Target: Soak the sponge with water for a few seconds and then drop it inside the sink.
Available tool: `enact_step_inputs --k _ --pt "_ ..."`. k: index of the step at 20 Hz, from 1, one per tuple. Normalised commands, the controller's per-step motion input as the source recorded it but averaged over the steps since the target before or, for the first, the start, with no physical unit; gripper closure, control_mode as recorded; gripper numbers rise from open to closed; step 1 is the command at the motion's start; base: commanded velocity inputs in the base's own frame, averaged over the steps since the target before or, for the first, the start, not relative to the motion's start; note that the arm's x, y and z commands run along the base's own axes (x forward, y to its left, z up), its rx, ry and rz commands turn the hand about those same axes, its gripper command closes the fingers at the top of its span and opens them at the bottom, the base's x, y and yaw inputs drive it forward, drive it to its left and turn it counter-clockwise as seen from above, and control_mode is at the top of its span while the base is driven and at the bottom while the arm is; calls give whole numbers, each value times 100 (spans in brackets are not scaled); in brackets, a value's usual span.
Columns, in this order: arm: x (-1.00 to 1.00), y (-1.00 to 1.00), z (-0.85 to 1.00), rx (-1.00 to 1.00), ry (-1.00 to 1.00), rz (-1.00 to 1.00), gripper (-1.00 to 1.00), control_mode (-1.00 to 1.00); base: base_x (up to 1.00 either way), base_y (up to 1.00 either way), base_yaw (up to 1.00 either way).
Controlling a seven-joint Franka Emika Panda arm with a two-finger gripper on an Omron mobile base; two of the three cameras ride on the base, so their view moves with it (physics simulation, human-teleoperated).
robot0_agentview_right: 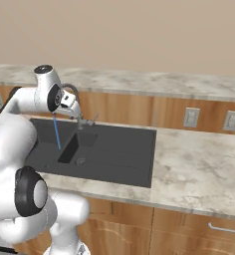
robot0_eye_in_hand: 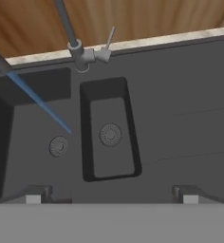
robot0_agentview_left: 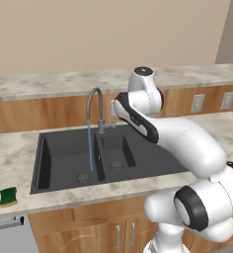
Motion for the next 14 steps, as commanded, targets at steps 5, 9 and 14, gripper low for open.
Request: enact_step_inputs --k 5,9,14 --pt "-55 1 7 0 0 0 -100 -100 0 0 0" --pt "-65 0 10 0 0 0 -100 -100 0 0 0" --pt "-56 3 1 2 0 0 -100 -100 0 0 0"
